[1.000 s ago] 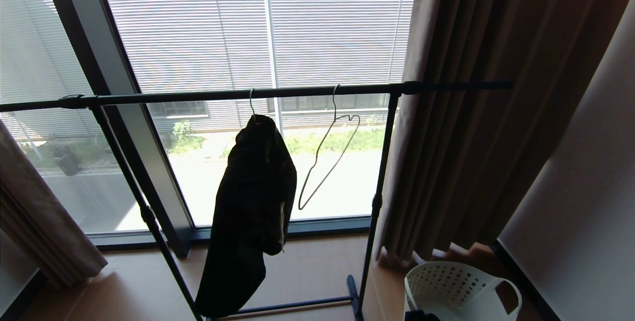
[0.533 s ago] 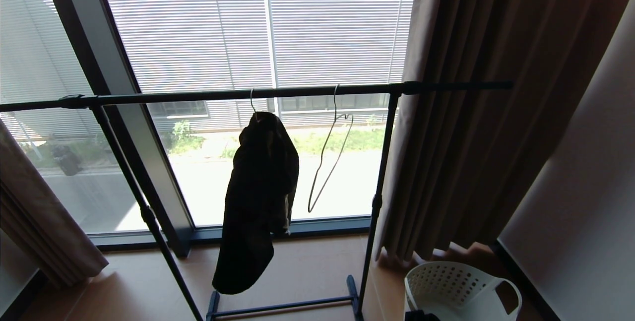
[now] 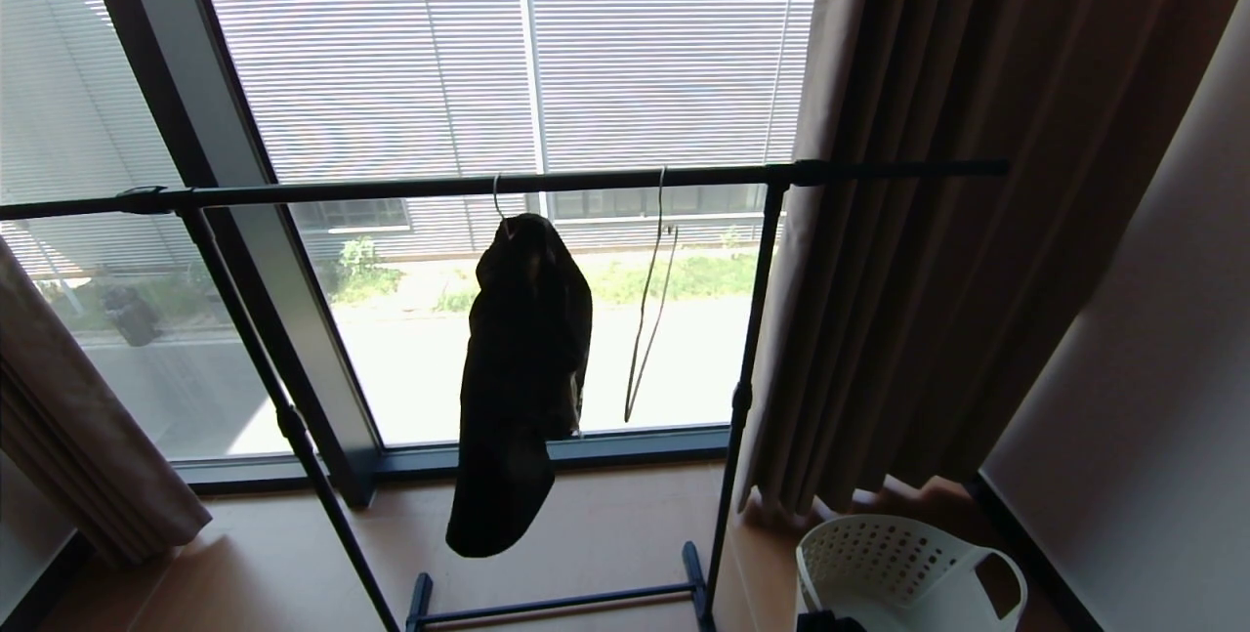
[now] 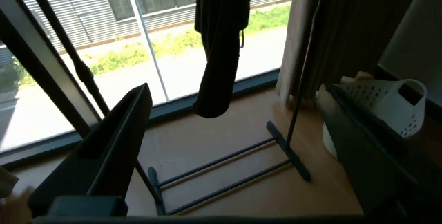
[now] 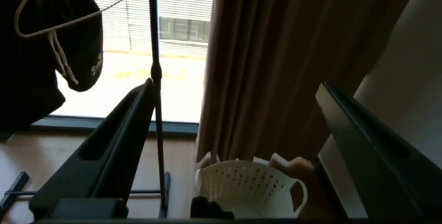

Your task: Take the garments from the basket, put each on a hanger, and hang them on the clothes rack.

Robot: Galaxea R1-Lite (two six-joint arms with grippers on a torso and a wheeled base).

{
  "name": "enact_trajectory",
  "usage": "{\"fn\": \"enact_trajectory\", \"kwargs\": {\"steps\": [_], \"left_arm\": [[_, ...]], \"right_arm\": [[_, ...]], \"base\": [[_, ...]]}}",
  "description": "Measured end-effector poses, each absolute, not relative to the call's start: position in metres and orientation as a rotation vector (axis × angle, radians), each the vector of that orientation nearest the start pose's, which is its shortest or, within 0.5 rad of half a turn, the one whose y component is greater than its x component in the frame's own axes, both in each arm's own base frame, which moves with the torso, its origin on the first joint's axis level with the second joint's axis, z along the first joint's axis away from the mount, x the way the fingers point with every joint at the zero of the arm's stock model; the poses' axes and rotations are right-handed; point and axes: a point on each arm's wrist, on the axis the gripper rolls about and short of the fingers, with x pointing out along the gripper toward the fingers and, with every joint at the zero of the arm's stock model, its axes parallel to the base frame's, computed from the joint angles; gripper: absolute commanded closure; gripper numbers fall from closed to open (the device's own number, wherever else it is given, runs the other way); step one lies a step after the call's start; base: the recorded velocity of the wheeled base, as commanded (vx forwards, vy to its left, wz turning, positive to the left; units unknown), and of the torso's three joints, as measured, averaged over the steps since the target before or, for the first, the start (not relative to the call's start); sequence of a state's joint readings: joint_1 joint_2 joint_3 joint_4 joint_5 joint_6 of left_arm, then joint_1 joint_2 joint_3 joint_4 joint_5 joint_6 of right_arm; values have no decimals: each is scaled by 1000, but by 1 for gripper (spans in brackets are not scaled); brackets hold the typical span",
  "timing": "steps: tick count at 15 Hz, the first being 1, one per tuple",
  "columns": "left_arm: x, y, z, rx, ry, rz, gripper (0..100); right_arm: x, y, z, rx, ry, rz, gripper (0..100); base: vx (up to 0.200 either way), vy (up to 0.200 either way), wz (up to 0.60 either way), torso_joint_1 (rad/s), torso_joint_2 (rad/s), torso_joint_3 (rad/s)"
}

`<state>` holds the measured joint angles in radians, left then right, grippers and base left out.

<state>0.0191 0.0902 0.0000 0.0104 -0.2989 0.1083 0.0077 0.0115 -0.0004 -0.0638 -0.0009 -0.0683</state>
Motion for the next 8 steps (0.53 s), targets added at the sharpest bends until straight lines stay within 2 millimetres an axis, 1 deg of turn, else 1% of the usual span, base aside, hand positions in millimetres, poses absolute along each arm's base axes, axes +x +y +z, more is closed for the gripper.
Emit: {"fn": "enact_trajectory", "kwargs": {"steps": [2, 4, 8], "left_arm": [[-17, -7, 76, 90, 81, -304, 0], [-18, -6, 76, 70, 74, -232, 0], [-19, -6, 76, 87, 63, -216, 0]], "right_arm": [[-23, 0, 82, -58, -57, 11, 0], [-23, 1, 82, -49, -59, 38, 0], [-23, 1, 82, -49, -61, 42, 0]], "base": [[0, 0, 0, 0, 0, 0], [0, 0, 0, 0, 0, 0], [0, 0, 0, 0, 0, 0]]}}
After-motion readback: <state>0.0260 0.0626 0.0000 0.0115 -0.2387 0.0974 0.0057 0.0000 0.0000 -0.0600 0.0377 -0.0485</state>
